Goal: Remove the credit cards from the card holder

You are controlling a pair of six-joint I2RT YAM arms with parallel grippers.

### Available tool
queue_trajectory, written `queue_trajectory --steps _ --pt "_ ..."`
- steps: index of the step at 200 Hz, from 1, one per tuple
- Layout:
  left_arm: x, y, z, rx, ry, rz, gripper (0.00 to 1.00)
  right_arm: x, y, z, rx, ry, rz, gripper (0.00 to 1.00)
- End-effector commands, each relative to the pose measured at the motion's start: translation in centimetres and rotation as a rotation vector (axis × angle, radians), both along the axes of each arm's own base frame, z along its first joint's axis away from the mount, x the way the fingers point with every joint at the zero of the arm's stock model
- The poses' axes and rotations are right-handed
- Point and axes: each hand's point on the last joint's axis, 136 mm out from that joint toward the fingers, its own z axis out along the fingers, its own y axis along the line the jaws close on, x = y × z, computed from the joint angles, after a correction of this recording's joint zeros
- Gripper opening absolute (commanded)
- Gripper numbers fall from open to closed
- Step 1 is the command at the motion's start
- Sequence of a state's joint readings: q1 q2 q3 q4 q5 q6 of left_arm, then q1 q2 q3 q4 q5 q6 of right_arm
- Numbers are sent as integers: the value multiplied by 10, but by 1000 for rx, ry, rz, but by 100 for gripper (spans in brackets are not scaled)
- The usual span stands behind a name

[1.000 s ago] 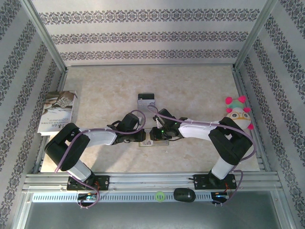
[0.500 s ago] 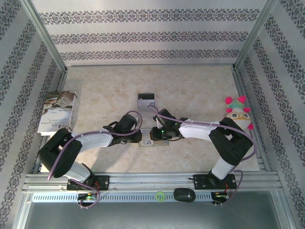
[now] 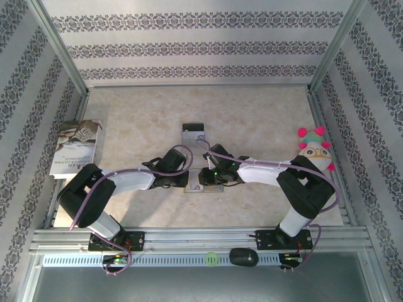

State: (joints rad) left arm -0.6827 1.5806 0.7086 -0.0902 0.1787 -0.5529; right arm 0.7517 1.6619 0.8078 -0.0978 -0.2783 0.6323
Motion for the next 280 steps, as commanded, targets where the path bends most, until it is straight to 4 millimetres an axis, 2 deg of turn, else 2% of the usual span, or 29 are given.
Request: queue_trajectory --steps 1,26,86,108,161,189,240,280 --pt "-10 -3 -28 45 53 -30 6 1 -4 0 20 4 -28 25" --pt "-15 1 -33 54 65 -28 6 1 -3 1 48 11 -37 22" --pt "-15 -1 -34 43 70 -30 6 0 7 2 163 66 -52 23" --pt "-15 -1 -34 46 68 -28 6 0 5 1 167 68 -66 20" --pt "-16 5 -34 54 66 -16 5 4 -14 4 137 35 -115 0" --pt "-16 7 -35 47 71 -8 5 2 -28 7 115 14 -143 0" --pt "-10 7 -29 30 62 -6 5 1 -47 26 35 -45 -155 0" --pt "-7 2 -26 11 60 -18 5 0 -48 35 -73 -72 -129 0"
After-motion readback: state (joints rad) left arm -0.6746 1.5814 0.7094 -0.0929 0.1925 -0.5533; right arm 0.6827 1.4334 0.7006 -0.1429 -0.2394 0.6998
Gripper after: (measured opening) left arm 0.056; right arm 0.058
